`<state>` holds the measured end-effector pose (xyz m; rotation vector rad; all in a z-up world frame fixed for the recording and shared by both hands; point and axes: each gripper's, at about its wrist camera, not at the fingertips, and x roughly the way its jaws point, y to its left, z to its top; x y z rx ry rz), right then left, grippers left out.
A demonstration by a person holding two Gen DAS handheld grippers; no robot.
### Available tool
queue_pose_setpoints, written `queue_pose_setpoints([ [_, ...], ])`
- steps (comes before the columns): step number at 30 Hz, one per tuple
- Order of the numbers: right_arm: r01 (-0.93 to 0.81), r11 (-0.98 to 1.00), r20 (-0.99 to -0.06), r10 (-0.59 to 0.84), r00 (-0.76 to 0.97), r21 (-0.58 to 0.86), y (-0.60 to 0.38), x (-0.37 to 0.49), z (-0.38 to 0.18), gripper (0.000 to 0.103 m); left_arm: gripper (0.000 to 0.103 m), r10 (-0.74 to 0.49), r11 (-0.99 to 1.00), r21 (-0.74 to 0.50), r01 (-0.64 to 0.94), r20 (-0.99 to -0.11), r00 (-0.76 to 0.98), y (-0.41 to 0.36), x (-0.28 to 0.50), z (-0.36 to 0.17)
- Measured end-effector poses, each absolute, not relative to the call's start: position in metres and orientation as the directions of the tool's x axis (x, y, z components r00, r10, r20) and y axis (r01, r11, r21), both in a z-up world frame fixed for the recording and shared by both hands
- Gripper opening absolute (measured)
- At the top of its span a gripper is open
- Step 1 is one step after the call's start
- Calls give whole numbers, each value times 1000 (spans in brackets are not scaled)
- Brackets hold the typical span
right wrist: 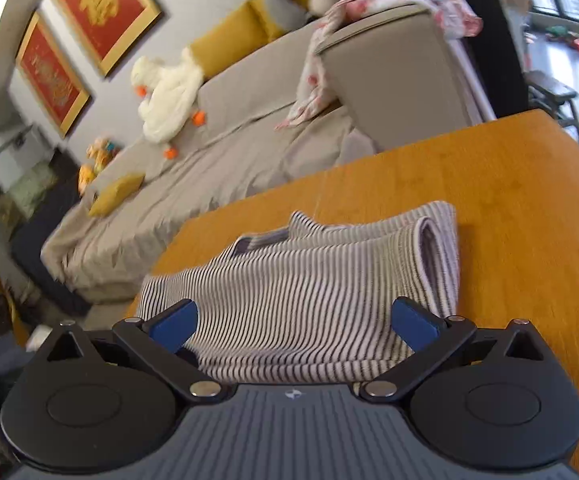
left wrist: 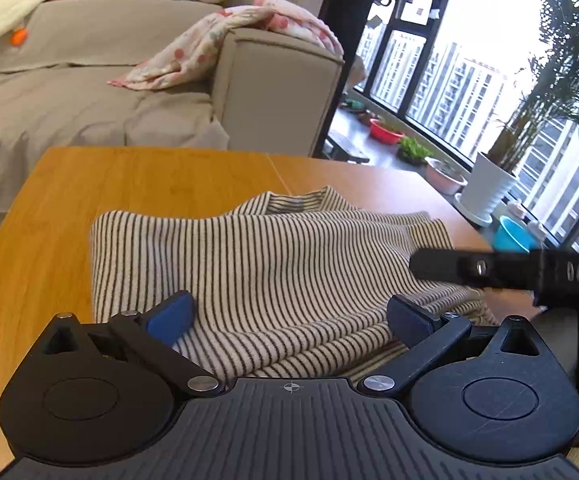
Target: Fold clothes
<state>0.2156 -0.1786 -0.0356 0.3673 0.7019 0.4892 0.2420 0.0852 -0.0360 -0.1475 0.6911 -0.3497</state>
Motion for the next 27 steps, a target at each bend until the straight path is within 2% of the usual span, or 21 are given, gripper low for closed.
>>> queue_pose_setpoints([
  [2, -312, 831, -515, 536, 669, 460, -179, 213, -33, 103, 103, -355, 935, -230, 270, -591, 725, 83, 242, -28],
  [5, -346, 871, -485, 484, 728, 350, -177, 212, -13, 100, 103, -378, 926, -188, 328, -505, 776, 84, 238, 0],
  [6, -349, 889, -475, 455, 753, 298, -175, 213, -5, 94, 103, -384, 923, -186, 336, -495, 779, 84, 242, 6],
  [8, -309, 917, -507, 398, 765, 253, -174, 228, 2, 80, 103, -387, 922, -231, 311, -540, 748, 88, 257, 3],
  [9, -282, 929, -550, 368, 750, 237, -172, 239, -3, 66, 103, -372, 928, -252, 275, -577, 728, 91, 267, -5],
  [11, -243, 956, -632, 290, 719, 162, -167, 256, -17, 54, 90, -330, 943, -253, 215, -632, 702, 96, 281, -22],
  [12, -251, 963, -640, 256, 724, 102, -163, 257, -25, 54, 84, -315, 948, -233, 215, -632, 708, 97, 281, -25],
  [13, -272, 962, -632, 235, 738, 41, -158, 253, -27, 54, 81, -308, 951, -215, 222, -621, 720, 98, 276, -22],
  [16, -290, 957, -613, 231, 756, 3, -159, 236, -17, 54, 85, -302, 953, -205, 222, -597, 744, 106, 257, -6],
  [19, -333, 941, -600, 298, 743, 55, -173, 215, -7, 54, 86, -273, 962, -165, 218, -615, 740, 116, 240, 0],
  [21, -344, 938, -639, 295, 710, 51, -180, 205, -13, 54, 86, -218, 974, -102, 203, -663, 716, 122, 237, -10],
  [22, -341, 940, -659, 278, 699, 35, -182, 204, -21, 55, 86, -181, 981, -68, 184, -683, 708, 126, 238, -18],
  [23, -334, 941, -661, 279, 697, 45, -188, 203, -27, 62, 88, -165, 984, -63, 169, -695, 700, 130, 238, -23],
  [24, -318, 944, -659, 293, 693, 86, -195, 204, -29, 66, 89, -180, 983, -98, 156, -699, 692, 136, 238, -25],
  [27, -256, 936, -659, 352, 665, 241, -215, 211, -24, 66, 88, -209, 978, -160, 135, -695, 688, 145, 239, -22],
])
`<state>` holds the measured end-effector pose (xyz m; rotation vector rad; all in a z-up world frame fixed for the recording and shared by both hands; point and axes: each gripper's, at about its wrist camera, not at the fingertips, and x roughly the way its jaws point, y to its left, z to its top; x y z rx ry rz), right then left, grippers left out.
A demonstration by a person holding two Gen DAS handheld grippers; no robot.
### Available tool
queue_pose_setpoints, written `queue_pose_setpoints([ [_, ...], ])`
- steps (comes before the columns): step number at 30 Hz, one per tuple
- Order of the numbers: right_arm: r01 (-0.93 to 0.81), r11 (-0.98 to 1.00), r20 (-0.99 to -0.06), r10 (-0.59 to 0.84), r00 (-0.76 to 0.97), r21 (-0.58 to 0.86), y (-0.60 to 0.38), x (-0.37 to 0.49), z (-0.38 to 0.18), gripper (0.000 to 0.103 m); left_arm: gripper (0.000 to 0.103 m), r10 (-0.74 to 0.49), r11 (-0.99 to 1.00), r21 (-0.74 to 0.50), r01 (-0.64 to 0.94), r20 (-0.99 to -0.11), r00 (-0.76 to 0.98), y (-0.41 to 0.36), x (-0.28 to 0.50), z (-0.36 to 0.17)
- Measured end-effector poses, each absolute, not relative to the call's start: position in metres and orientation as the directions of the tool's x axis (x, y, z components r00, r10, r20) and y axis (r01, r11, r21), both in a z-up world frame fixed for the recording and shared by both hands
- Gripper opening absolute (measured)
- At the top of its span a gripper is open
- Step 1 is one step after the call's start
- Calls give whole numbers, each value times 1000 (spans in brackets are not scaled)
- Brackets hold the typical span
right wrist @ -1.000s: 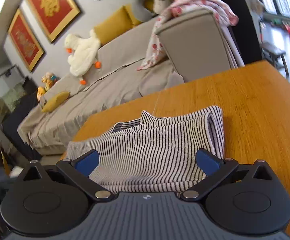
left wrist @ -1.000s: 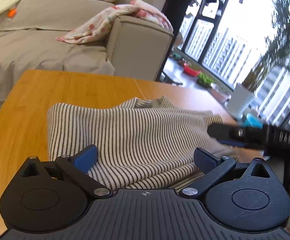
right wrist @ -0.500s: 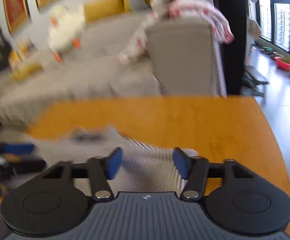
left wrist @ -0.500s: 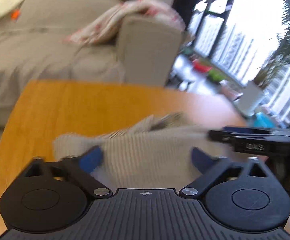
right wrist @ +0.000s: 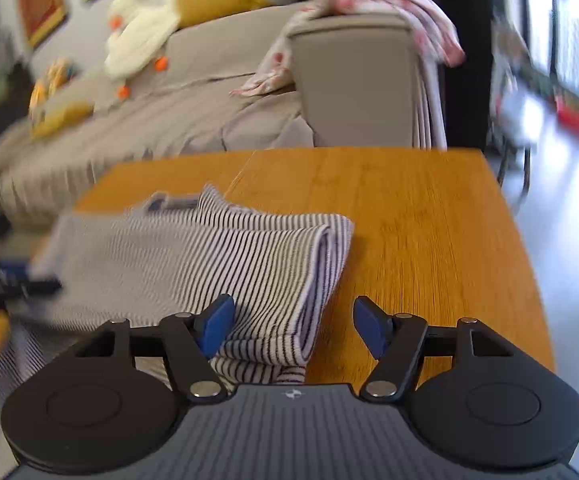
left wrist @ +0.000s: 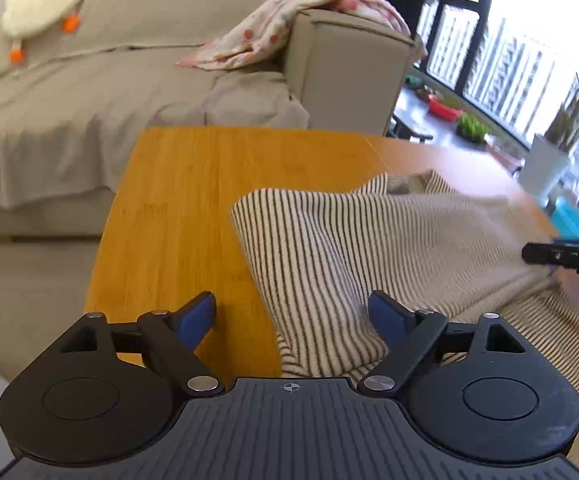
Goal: Fold clothes
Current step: 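Grasp the striped shirt edge with both grippers and lift it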
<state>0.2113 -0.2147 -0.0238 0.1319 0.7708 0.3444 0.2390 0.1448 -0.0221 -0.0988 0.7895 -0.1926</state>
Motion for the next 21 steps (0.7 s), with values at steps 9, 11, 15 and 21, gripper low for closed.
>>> queue_pose_setpoints([
  [9, -272, 927, -636, 375, 675, 257, -230, 229, -9, 66, 91, -321, 947, -251, 201, -687, 652, 147, 258, -18],
  [11, -272, 912, -654, 411, 635, 309, -233, 242, -14, 70, 90, -361, 931, -305, 201, -688, 630, 153, 270, -24],
  [15, -275, 870, -665, 491, 563, 410, -239, 270, -28, 70, 90, -452, 887, -398, 235, -641, 621, 164, 291, -34],
  [21, -416, 761, -616, 648, 448, 498, -211, 316, -38, 57, 73, -517, 854, -409, 320, -605, 605, 149, 315, -39],
])
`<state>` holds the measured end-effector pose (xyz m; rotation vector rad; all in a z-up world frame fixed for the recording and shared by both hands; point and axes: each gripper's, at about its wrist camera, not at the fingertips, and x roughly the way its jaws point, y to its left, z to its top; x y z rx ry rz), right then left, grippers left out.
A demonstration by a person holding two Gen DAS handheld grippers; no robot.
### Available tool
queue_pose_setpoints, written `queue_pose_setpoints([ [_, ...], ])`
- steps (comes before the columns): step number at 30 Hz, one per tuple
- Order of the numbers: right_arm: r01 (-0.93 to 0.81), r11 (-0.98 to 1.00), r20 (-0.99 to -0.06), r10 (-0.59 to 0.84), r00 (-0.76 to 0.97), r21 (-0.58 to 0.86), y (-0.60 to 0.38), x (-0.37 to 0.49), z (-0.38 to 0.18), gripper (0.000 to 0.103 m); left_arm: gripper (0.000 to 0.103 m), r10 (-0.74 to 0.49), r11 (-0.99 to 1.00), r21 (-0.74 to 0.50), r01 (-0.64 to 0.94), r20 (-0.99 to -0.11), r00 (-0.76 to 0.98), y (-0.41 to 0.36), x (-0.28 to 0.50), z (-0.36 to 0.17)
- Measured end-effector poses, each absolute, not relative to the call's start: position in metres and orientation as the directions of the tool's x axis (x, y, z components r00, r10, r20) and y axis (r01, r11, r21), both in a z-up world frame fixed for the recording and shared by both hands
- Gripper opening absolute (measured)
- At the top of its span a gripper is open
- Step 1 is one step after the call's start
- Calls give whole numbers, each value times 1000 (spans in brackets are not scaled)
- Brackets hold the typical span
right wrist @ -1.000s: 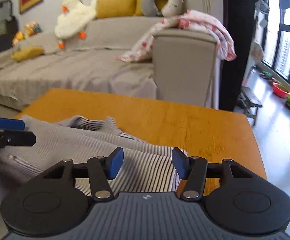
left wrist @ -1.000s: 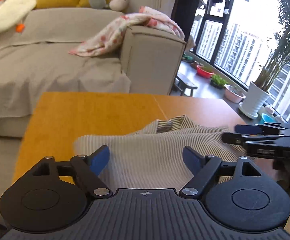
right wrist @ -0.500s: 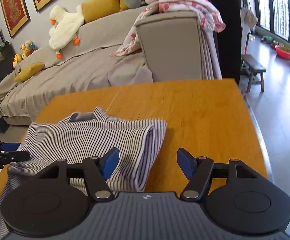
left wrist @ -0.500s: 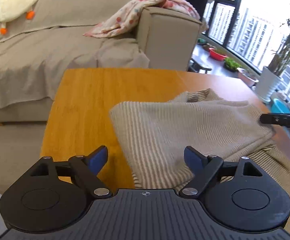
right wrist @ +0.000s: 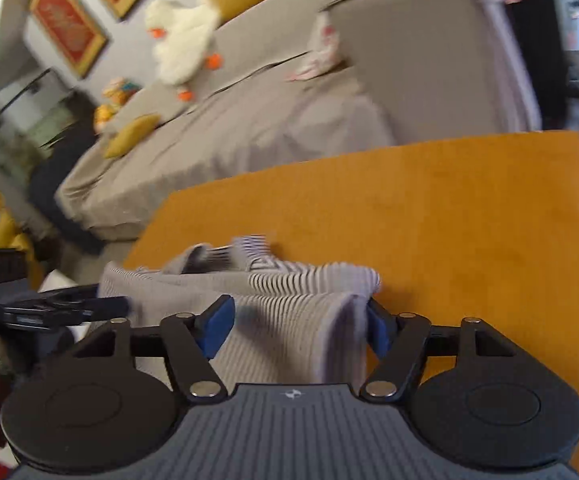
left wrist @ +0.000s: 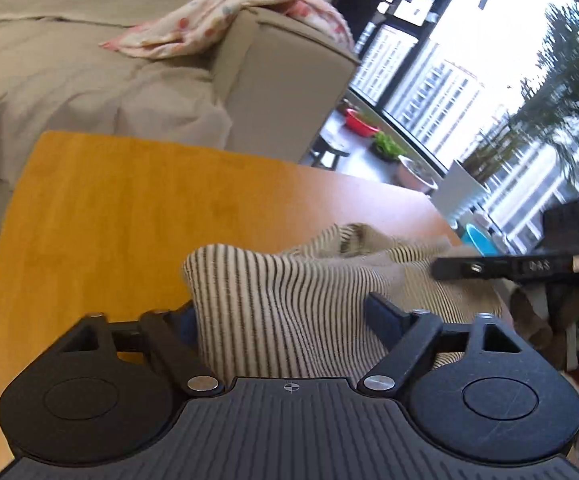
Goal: Fold clothes
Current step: 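Grasp the striped shirt edge with both grippers and lift it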
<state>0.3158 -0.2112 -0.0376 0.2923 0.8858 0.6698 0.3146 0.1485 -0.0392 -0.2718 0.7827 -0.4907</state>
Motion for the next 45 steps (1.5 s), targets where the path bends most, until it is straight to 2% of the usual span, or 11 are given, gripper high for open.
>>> queue_pose_setpoints([
  [3, -482, 744, -629, 659, 412, 462, -186, 329, -38, 35, 56, -504, 863, -383, 329, -611, 611, 143, 323, -40],
  [7, -547, 780, -646, 590, 485, 302, -169, 341, -19, 31, 36, -472, 882, -323, 344, -595, 650, 139, 348, -23],
  [9, -568, 790, -636, 564, 527, 230, -165, 348, -4, 31, 33, -470, 882, -311, 353, -561, 681, 137, 356, -2],
  [13, -632, 770, -533, 572, 624, 87, -176, 317, 44, 31, 33, -483, 874, -210, 438, -477, 734, 130, 318, 38],
  [17, -689, 724, -480, 599, 641, -16, -197, 261, 65, 31, 33, -505, 857, -173, 486, -472, 722, 128, 262, 48],
  [23, -717, 676, -548, 540, 639, -169, -197, 172, 56, 31, 38, -487, 834, -57, 549, -542, 684, 115, 181, 36],
  [31, -732, 622, -645, 444, 621, -277, -182, 81, 16, 37, 58, -477, 855, -162, 493, -621, 622, 130, 130, 24],
  [35, -721, 661, -668, 444, 597, -205, -192, 54, 17, 45, 69, -497, 857, -243, 455, -624, 603, 143, 112, 24],
  [37, -702, 701, -663, 467, 585, -127, -205, 44, 24, 48, 83, -515, 852, -288, 438, -611, 601, 147, 110, 25],
  [42, -562, 795, -623, 562, 544, 228, -250, 48, 44, 75, 94, -550, 835, -397, 381, -589, 592, 150, 127, 21],
  [45, -469, 802, -585, 594, 553, 371, -269, 54, 45, 79, 95, -555, 829, -451, 330, -595, 582, 150, 139, 13],
])
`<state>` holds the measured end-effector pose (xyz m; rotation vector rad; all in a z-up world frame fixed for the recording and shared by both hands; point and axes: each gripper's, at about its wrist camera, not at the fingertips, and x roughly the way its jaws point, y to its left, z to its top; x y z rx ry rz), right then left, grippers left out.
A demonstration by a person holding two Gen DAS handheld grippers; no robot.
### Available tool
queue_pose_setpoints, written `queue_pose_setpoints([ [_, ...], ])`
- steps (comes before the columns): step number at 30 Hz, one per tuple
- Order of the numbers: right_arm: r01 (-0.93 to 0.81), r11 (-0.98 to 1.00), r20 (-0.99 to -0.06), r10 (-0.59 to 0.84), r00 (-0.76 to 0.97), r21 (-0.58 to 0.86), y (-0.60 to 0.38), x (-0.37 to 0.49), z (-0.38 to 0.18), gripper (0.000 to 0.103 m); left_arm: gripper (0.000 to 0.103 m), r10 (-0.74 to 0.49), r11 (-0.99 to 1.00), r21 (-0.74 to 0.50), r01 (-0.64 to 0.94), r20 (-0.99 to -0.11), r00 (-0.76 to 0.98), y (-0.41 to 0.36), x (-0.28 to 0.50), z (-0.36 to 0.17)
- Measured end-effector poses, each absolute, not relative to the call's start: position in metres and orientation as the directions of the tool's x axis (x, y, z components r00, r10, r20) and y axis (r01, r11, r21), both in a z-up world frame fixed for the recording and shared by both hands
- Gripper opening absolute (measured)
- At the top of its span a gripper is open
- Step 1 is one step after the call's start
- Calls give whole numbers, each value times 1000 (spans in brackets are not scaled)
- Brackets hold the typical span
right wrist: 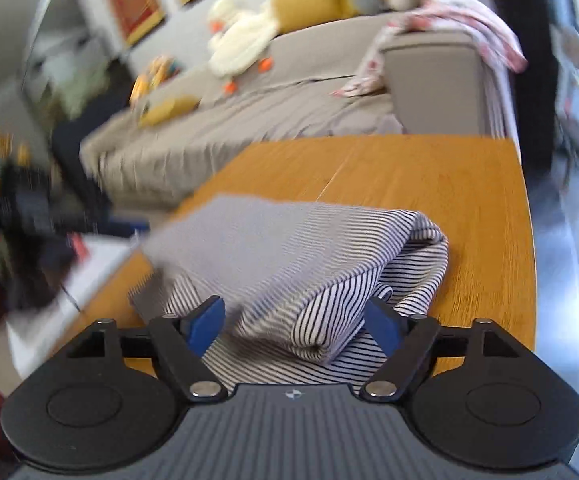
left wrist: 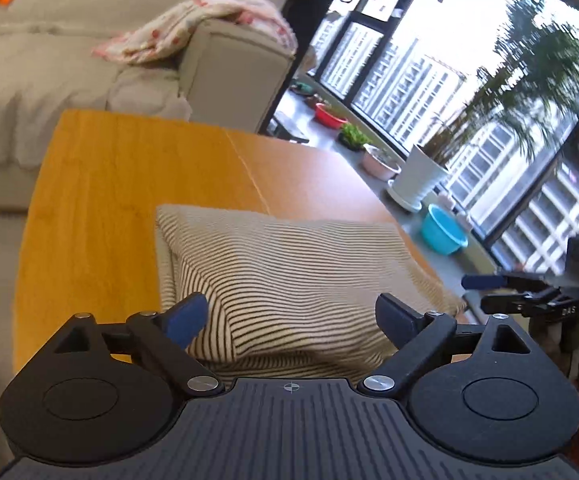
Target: Fold clothes
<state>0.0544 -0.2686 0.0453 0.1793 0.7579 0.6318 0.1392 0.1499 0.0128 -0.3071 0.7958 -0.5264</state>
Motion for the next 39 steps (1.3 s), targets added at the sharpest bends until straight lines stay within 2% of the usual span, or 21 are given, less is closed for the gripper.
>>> queue_pose_setpoints([
  [3, -386, 806, -568, 590, 574, 448, -275, 65, 37, 79, 95, -532, 842, -461, 280, -624, 573, 144, 152, -3],
  [6, -311, 807, -593, 584, 555, 503, -263, 89, 11, 79, 95, -522, 848, -461, 261, -644, 559, 134, 161, -15],
  [8, -310, 816, -614, 574, 542, 489, -248, 98, -2, 77, 90, -512, 855, -447, 262, -651, 560, 130, 165, -18],
  [10, -332, 834, -628, 551, 550, 441, -233, 105, -11, 71, 77, -495, 865, -434, 253, -653, 572, 127, 171, -20],
  [11, -343, 843, -635, 537, 555, 414, -225, 109, -14, 54, 73, -482, 872, -424, 246, -654, 583, 126, 176, -20],
  [12, -356, 852, -637, 523, 566, 384, -219, 115, -13, 44, 65, -464, 882, -406, 240, -654, 598, 125, 182, -19],
  [15, -355, 859, -609, 512, 605, 370, -216, 139, -6, 31, 44, -440, 894, -381, 237, -640, 630, 125, 188, -10],
  [17, -359, 857, -585, 515, 627, 370, -220, 145, 7, 23, 34, -449, 888, -387, 247, -621, 642, 127, 184, 0],
  [19, -400, 839, -542, 544, 641, 369, -224, 139, 25, 21, 20, -466, 879, -396, 265, -597, 653, 129, 177, 12],
  [20, -419, 832, -527, 555, 644, 363, -226, 134, 31, 21, 18, -490, 865, -412, 286, -576, 654, 130, 170, 18],
  [23, -453, 819, -512, 574, 638, 353, -231, 121, 36, 21, 18, -534, 841, -432, 327, -560, 633, 126, 152, 19],
  [26, -412, 855, -602, 516, 609, 316, -234, 120, 8, 23, 25, -471, 880, -375, 291, -613, 634, 120, 146, 5],
  [27, -392, 871, -631, 486, 604, 296, -235, 119, -4, 27, 34, -445, 893, -360, 269, -627, 640, 122, 148, 0],
  [28, -381, 876, -634, 479, 607, 297, -238, 117, -13, 28, 52, -426, 901, -359, 242, -633, 646, 126, 150, -3],
  [30, -367, 868, -608, 497, 619, 335, -242, 114, -16, 29, 68, -391, 912, -368, 182, -640, 662, 137, 154, -5],
  [33, -364, 868, -604, 496, 624, 337, -241, 113, -15, 39, 81, -361, 917, -378, 127, -652, 667, 146, 160, -9],
  [36, -373, 867, -600, 498, 626, 330, -238, 113, -18, 46, 81, -371, 912, -392, 122, -660, 653, 140, 166, -16],
  [39, -375, 867, -593, 498, 633, 328, -234, 114, -21, 48, 75, -364, 922, -355, 154, -661, 656, 122, 166, -19],
])
